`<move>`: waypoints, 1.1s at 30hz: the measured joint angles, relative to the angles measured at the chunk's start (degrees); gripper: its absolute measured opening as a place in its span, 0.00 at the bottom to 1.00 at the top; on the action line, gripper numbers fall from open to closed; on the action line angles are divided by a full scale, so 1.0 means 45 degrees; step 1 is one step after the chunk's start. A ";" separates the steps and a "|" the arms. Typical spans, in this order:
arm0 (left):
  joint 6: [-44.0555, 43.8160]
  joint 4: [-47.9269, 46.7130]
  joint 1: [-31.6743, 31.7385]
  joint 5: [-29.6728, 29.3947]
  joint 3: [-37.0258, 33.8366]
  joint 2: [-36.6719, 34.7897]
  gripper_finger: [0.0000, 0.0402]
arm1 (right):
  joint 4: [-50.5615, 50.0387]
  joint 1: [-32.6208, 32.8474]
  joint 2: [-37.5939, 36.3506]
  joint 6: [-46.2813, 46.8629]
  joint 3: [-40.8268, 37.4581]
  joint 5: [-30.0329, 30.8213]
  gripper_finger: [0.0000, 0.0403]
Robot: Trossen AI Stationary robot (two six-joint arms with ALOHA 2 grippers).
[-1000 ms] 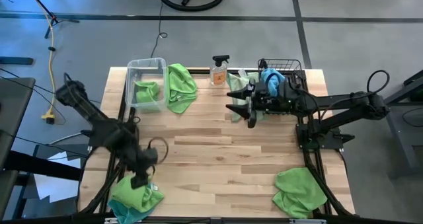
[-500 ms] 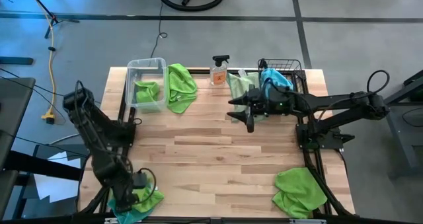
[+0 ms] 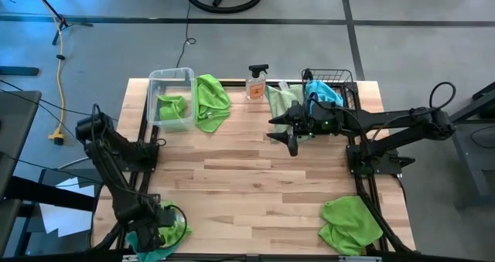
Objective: Sort microfiber towel by color & place in baskets
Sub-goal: Put the green microfiber cloth into the bin
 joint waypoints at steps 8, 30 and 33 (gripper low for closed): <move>0.0328 0.0052 -0.0005 -0.0002 0.0000 0.0882 0.60 | -0.0122 -0.0010 0.0000 -0.0005 0.0000 0.0091 0.60; -0.0388 0.0035 0.0024 -0.0154 0.0005 -0.0116 0.00 | -0.0178 -0.0010 0.0000 -0.0010 0.0000 0.0098 0.60; -0.0391 0.0040 0.0107 -0.0149 0.0005 -0.0604 0.00 | -0.0178 -0.0010 0.0000 -0.0010 0.0000 0.0103 0.60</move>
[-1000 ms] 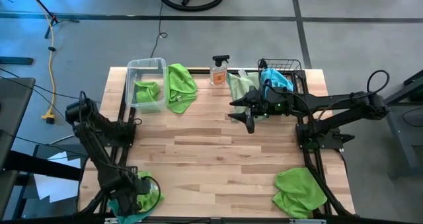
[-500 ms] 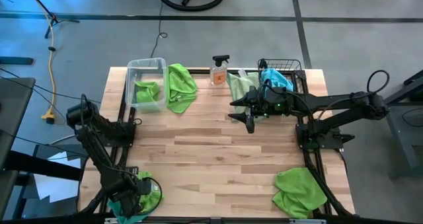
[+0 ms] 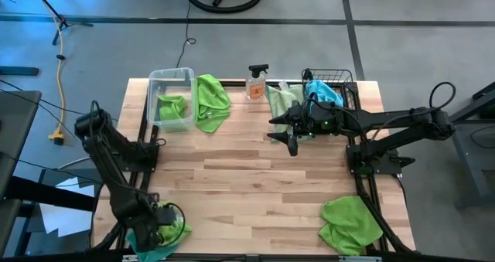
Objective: Sort microfiber towel by color & place in baskets
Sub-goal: Put the green microfiber cloth into the bin
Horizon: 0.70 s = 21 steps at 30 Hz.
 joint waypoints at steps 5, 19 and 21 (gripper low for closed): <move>0.0015 0.0100 0.0432 -0.0002 0.0000 -0.1430 0.00 | 0.0000 0.0000 0.0000 0.0000 0.0000 0.0000 0.60; 0.0760 0.1604 0.3440 -0.2775 0.0000 -0.5613 0.00 | 0.0005 0.0000 0.0000 -0.0005 0.0000 0.0000 0.60; 0.1407 0.1855 0.4006 -0.3090 0.0000 -0.5776 0.00 | 0.0005 0.0000 0.0000 -0.0005 0.0000 0.0000 0.60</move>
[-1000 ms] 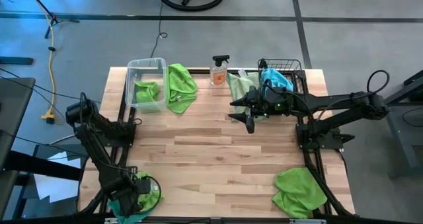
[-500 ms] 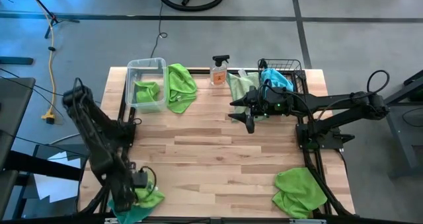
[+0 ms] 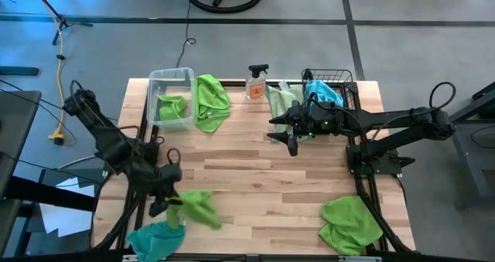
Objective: Sort microfiber towel by color & place in baskets
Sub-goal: Put the green microfiber cloth into the bin
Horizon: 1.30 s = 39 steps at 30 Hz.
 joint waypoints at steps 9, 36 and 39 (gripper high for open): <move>0.4043 0.4288 0.3004 -0.0154 0.0000 0.0522 0.00 | 0.0030 -0.0005 0.0000 0.0005 0.0000 -0.0005 0.60; 1.0990 1.6006 0.8833 0.2320 -0.2139 0.1260 0.00 | 0.3929 0.0000 -0.2113 -0.0003 0.0000 -0.0792 0.60; 1.0374 1.6408 0.9446 0.2455 -0.2738 0.1256 0.00 | 0.3933 0.0000 -0.2113 -0.0005 0.0000 -0.0745 0.60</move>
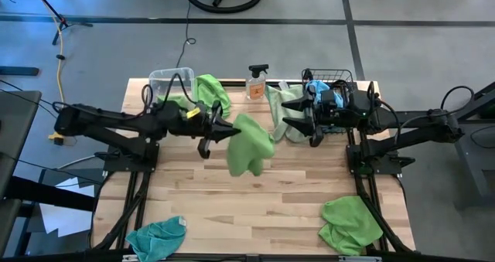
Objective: Sort microfiber towel by color & place in baskets
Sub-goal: Put the green microfiber cloth into the bin
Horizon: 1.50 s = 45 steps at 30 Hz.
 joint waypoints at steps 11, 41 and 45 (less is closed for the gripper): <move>0.0046 -0.0249 0.0819 0.0125 -0.0069 0.0003 0.00 | -0.0027 0.0000 0.0000 0.0063 0.0000 -0.0016 0.60; 0.2025 -1.0469 0.4732 -0.3342 0.2228 -0.4066 0.00 | -0.0455 -0.0025 0.0044 -0.1133 0.0000 0.0188 0.60; 0.3164 -1.2756 0.6462 -0.3937 0.3963 -0.3883 0.00 | -0.0437 -0.0079 0.0044 -0.1229 0.0000 0.0509 0.60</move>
